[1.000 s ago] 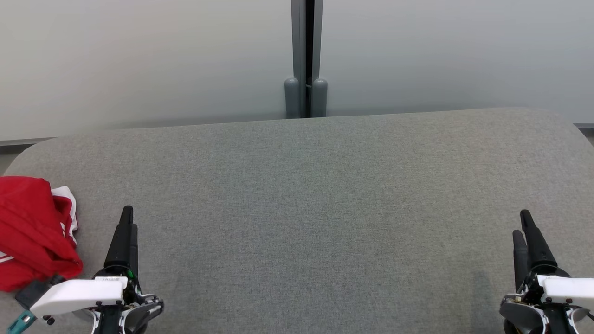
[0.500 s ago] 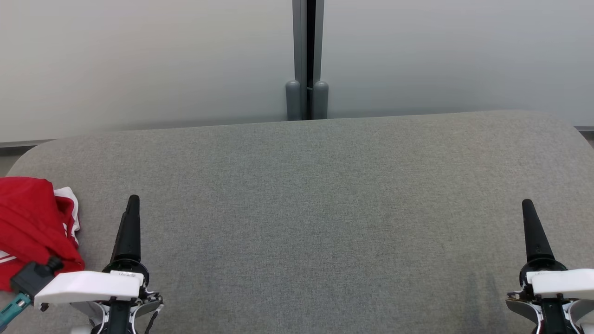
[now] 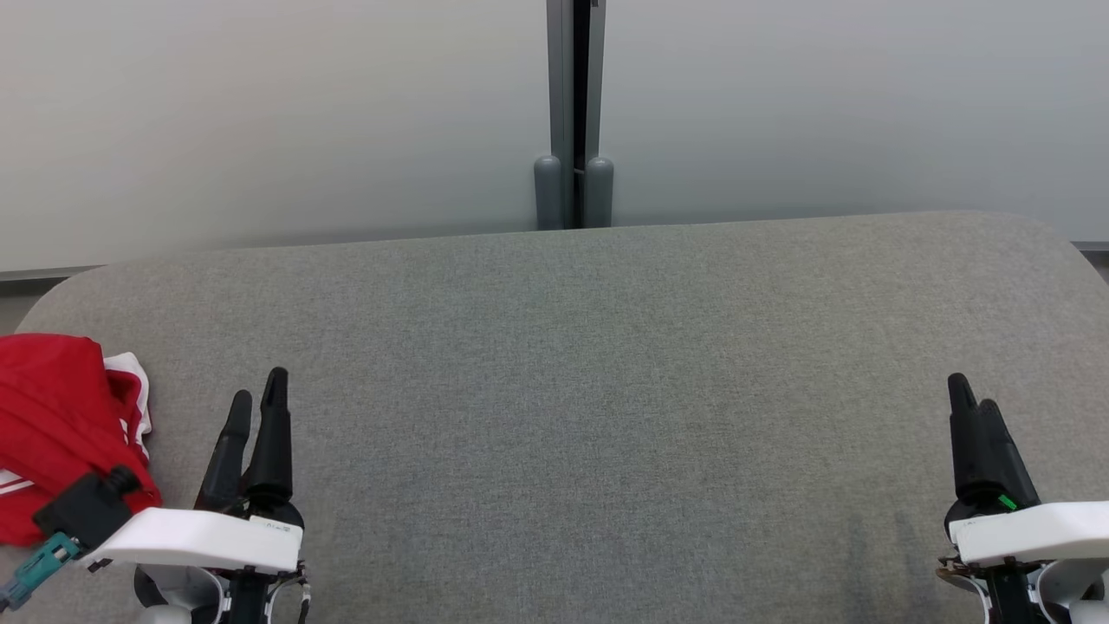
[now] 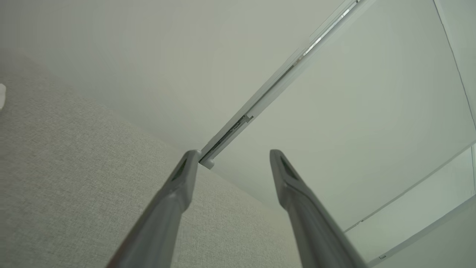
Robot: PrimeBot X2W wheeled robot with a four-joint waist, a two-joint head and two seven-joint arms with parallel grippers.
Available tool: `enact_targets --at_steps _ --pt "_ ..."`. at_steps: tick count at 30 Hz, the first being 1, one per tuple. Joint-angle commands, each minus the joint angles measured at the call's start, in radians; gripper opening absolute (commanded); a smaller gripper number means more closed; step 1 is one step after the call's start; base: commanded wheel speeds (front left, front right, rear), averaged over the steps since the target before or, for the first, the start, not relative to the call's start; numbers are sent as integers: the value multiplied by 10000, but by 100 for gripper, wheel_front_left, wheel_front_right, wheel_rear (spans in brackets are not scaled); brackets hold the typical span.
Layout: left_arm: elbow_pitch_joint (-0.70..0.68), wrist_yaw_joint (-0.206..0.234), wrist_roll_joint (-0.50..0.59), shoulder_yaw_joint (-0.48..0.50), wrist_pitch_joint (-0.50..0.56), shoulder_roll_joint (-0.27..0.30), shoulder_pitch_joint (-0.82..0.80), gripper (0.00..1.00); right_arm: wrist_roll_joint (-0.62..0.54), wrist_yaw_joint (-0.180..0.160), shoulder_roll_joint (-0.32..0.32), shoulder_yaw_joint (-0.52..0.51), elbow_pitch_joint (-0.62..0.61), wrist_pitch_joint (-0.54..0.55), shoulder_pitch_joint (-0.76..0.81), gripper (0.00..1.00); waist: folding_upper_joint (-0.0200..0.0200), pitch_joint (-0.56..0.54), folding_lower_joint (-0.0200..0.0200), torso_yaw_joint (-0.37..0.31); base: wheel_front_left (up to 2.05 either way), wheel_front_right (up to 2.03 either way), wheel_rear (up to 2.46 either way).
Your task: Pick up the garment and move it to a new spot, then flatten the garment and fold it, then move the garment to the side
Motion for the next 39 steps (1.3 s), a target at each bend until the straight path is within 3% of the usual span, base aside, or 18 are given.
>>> enact_targets --at_steps 1,13,39 --pt "-177 -11 468 -34 -111 135 -30 100 -473 3 -139 49 -191 -85 -27 100 0 -12 0 1 0 0 0" --pt "-188 13 2456 -133 -491 214 256 100 -2166 3 -181 231 -155 -257 222 100 0 -118 0 10 0 0 0" --pt "459 30 5306 -243 -1141 227 662 100 -4780 2 -160 478 -36 -635 614 100 0 -257 0 75 0 0 0"
